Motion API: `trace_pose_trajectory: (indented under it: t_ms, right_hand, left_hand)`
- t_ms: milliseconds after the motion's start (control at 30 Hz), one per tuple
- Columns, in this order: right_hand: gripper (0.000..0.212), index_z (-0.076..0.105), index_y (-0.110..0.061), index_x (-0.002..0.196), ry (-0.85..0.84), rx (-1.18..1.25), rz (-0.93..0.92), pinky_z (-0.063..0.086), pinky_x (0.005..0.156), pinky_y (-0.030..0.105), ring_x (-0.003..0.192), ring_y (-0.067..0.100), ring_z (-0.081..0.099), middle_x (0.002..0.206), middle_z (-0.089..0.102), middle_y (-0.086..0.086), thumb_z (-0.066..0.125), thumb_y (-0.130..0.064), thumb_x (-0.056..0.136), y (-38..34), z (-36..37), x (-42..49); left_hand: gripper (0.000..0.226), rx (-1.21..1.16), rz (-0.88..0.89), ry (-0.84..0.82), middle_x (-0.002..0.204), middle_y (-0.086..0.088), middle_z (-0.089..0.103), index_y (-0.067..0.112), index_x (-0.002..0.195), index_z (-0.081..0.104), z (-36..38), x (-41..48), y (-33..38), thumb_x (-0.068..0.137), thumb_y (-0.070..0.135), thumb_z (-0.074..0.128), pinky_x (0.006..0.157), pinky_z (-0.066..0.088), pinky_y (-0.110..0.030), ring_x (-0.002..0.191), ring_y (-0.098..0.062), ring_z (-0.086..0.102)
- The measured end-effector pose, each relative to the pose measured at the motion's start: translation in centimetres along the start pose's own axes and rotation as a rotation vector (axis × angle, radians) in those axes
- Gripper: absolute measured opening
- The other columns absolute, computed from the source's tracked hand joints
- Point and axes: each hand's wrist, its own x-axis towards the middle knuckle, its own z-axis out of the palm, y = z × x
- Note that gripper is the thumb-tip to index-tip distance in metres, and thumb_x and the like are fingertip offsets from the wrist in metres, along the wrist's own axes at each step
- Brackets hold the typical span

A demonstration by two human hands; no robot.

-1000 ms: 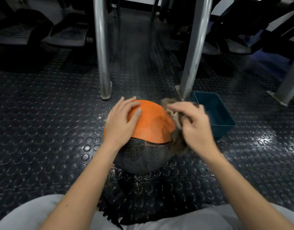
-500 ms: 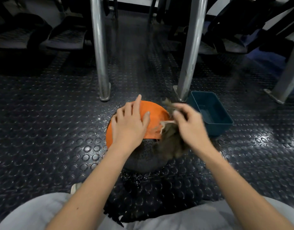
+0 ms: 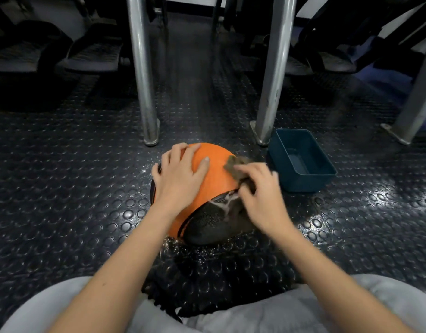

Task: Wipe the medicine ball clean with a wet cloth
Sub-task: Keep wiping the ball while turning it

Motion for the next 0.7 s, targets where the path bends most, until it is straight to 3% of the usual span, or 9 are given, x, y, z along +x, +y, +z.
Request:
trace_pose_trajectory:
  t_ms: [100,200,300,367,467,533,700]
  right_hand:
    - [0.041,0.062,-0.014,0.119,-0.039,0.078,0.193,0.031,0.102,0.029,0.114,0.021,0.05,0.116,0.058,-0.002,0.048,0.005,0.087,1.8,-0.5,2.0]
    - [0.038,0.066,-0.012,0.114,0.003,0.044,0.032,0.023,0.094,0.008,0.105,0.022,0.051,0.112,0.06,-0.001,0.046,0.003,0.086,-0.8,0.3,0.3]
    - [0.037,0.067,-0.009,0.109,-0.009,-0.041,-0.226,0.026,0.082,0.011,0.09,0.017,0.037,0.108,0.061,0.003,0.041,-0.004,0.084,-3.0,0.7,-1.8]
    - [0.037,0.067,-0.011,0.111,-0.042,-0.07,-0.206,0.025,0.08,0.01,0.093,0.015,0.035,0.11,0.059,-0.001,0.041,-0.002,0.086,-2.2,0.5,-0.5]
    - [0.041,0.067,-0.012,0.112,-0.025,-0.045,-0.017,0.018,0.084,0.001,0.101,0.022,0.049,0.109,0.058,-0.005,0.045,0.01,0.085,0.0,0.0,1.9]
    - [0.04,0.067,-0.011,0.111,0.008,-0.049,0.016,0.018,0.084,0.0,0.1,0.025,0.05,0.108,0.06,-0.002,0.046,0.01,0.085,-0.6,0.0,1.7]
    - [0.036,0.069,-0.009,0.108,-0.025,-0.098,-0.232,0.028,0.081,0.013,0.09,0.017,0.035,0.108,0.062,0.001,0.042,-0.001,0.085,-3.1,0.4,-1.1]
  left_hand:
    - [0.045,-0.033,-0.023,0.016,0.14,0.014,0.029,0.039,0.137,0.039,-0.3,-0.5,-0.4,0.095,0.052,0.035,0.11,0.015,-0.046,0.132,-0.012,0.02]
    - [0.042,-0.07,-0.064,0.036,0.139,0.013,0.03,0.039,0.135,0.041,-0.8,-0.3,-1.1,0.095,0.051,0.037,0.108,0.017,-0.045,0.13,-0.012,0.022]
    - [0.04,-0.124,-0.077,0.049,0.138,0.013,0.032,0.038,0.134,0.043,-1.1,-0.3,-1.8,0.096,0.048,0.04,0.106,0.02,-0.045,0.128,-0.013,0.024]
    - [0.041,-0.149,-0.075,0.055,0.137,0.013,0.033,0.038,0.134,0.044,-1.2,-0.5,-2.0,0.095,0.05,0.04,0.105,0.02,-0.045,0.128,-0.012,0.024]
    - [0.041,-0.139,-0.067,0.059,0.137,0.014,0.033,0.037,0.135,0.043,-1.1,-0.7,-1.7,0.096,0.05,0.04,0.106,0.019,-0.045,0.128,-0.01,0.023]
    - [0.041,-0.117,-0.06,0.061,0.136,0.015,0.033,0.038,0.134,0.043,-0.9,-0.6,-1.4,0.095,0.05,0.039,0.106,0.018,-0.044,0.128,-0.008,0.022]
    - [0.041,-0.125,-0.045,0.053,0.136,0.015,0.033,0.039,0.134,0.043,-0.8,-0.5,-1.6,0.094,0.049,0.041,0.106,0.018,-0.042,0.128,-0.009,0.022]
